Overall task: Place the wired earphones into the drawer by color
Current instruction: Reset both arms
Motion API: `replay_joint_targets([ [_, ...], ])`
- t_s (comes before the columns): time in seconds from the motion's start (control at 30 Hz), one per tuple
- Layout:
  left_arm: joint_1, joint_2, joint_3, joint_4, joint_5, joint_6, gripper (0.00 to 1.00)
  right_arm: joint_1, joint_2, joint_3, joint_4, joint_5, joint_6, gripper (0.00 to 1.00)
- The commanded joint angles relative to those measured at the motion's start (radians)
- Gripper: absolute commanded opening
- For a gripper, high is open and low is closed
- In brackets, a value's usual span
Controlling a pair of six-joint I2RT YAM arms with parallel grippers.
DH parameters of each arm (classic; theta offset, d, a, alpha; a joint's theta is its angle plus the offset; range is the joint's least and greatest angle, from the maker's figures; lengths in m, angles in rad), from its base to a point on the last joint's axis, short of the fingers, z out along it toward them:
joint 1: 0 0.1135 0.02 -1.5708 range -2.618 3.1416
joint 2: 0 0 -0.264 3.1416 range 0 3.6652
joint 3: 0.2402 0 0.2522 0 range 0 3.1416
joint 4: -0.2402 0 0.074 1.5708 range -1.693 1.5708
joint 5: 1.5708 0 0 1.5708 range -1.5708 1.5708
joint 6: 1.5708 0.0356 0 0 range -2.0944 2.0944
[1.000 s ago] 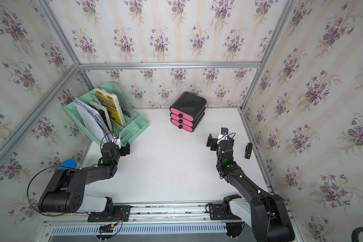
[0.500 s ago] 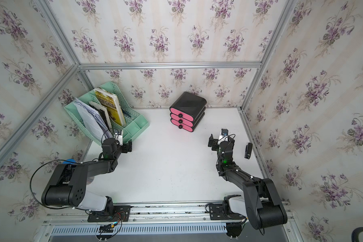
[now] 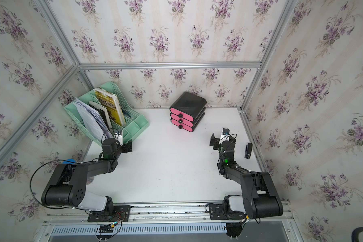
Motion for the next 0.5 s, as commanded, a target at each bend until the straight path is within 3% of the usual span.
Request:
replay_joint_targets([
  [0.0,-0.001,0.000,0.003,0.004,0.014,-0.010,0.99,-0.020,0.044,-0.019,0.103,-0.024,0.023,1.00],
  [0.17,0.000,0.000,0.003,0.004,0.013,-0.008,0.99,-0.039,0.182,-0.123,0.403,-0.029,0.036,1.00],
  [0.47,-0.001,0.000,0.003,0.004,0.013,-0.009,0.99,-0.040,0.169,-0.109,0.358,-0.016,0.049,1.00],
])
